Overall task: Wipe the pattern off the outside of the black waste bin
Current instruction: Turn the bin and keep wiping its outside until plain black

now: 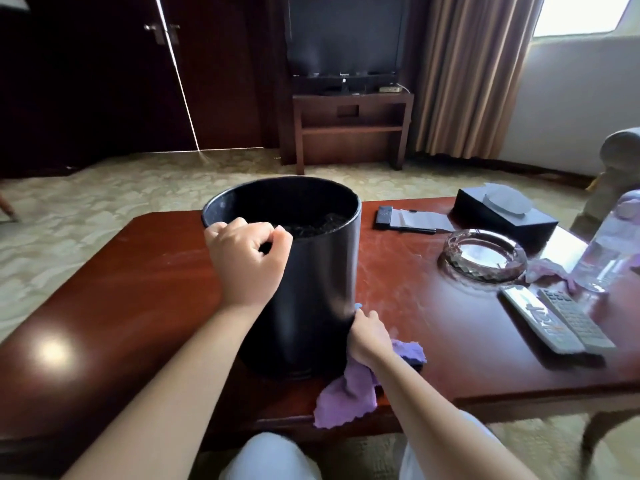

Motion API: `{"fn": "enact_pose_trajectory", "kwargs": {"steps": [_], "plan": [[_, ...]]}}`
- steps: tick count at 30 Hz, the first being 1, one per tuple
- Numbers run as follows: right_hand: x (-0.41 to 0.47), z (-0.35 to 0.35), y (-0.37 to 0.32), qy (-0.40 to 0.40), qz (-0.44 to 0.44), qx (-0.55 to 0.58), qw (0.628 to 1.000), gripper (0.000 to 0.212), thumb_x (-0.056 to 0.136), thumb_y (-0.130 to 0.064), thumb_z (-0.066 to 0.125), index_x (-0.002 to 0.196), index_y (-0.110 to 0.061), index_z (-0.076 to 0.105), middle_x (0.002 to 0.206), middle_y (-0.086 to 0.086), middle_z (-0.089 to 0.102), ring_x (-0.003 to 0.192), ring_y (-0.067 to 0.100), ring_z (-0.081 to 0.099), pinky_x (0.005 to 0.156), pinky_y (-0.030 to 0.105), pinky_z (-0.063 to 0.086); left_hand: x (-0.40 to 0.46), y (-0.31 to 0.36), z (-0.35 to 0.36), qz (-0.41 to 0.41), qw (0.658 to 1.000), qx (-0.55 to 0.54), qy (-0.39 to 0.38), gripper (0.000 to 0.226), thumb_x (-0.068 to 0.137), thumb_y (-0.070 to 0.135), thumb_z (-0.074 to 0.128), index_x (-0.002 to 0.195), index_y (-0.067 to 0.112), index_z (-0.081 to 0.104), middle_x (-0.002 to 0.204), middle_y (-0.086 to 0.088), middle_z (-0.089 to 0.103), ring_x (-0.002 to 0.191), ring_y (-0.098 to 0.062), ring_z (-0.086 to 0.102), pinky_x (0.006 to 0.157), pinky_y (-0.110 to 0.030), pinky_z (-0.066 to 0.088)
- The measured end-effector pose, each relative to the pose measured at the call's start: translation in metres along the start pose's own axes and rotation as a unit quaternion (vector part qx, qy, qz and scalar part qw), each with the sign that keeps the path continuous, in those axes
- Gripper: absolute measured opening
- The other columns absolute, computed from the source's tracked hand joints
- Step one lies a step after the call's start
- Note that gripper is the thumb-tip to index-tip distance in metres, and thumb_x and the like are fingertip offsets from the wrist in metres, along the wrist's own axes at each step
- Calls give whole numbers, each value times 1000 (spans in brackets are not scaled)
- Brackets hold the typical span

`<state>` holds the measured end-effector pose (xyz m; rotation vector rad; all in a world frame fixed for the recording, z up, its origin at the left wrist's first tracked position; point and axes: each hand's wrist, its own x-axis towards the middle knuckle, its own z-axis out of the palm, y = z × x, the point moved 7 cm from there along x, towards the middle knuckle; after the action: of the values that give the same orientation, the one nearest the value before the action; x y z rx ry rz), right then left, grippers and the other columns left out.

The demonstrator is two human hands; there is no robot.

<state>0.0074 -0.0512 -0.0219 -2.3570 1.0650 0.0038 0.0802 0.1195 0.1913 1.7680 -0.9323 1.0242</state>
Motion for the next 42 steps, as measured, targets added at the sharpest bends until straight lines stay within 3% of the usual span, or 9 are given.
{"fn": "enact_pose_trajectory", "kwargs": {"steps": [6,10,15,19,24,28,34,39,42], "plan": [[-36,28,-2,19,75,10,997,38,92,-3,31,130,-6,37,127,9,42,120,27,46,93,37,39,0,1,-1,-5,1000,4,-3,37,78,26,45,46,24,27,42,12,14,46,-15,28,64,-29,19],[-13,13,3,-4,29,-37,999,42,89,-5,40,131,-6,37,124,12,39,116,33,48,91,40,42,1,1,0,-12,1000,-1,-7,37,77,26,45,46,24,26,41,13,14,46,-15,26,64,-29,19],[22,-10,4,-43,-28,-36,998,49,91,-21,36,139,-28,34,136,17,35,120,36,47,97,37,41,0,0,0,5,1000,3,-1,38,79,26,46,47,23,26,42,12,14,46,-15,26,64,-29,20],[3,1,5,1,-21,-84,996,49,89,-10,43,137,-17,34,124,12,40,116,33,45,90,37,40,0,2,1,15,1000,12,-7,38,81,25,45,48,23,26,42,12,15,46,-16,29,64,-29,19],[-30,14,10,-28,-83,-129,988,32,88,-5,46,119,-7,50,112,12,45,106,31,52,83,33,44,1,19,5,33,993,116,-14,34,81,20,47,49,20,36,46,-2,42,51,-27,45,65,-35,26],[-29,1,20,-5,-41,102,994,31,97,-21,41,93,-3,66,84,8,59,84,20,55,68,26,34,-7,53,29,0,988,145,-47,34,81,28,47,52,15,58,52,-1,55,56,-25,53,73,-36,27],[-19,6,27,14,77,404,911,28,85,1,42,86,-13,67,76,3,63,74,18,59,68,23,41,-8,49,29,-17,993,113,-41,33,79,34,47,54,19,61,50,3,57,56,-21,55,70,-33,22],[-3,18,24,64,138,463,873,24,89,-5,41,96,-10,64,92,10,64,88,23,60,77,24,42,4,20,25,-39,997,-2,-69,43,83,34,41,44,24,26,37,5,33,47,-19,45,68,-32,23],[-2,-12,26,172,118,457,865,23,89,-5,40,80,-11,61,88,14,59,76,20,51,64,28,37,8,14,28,-25,996,-51,-68,47,83,32,43,47,27,12,37,8,15,42,-1,33,68,-32,26]]}}
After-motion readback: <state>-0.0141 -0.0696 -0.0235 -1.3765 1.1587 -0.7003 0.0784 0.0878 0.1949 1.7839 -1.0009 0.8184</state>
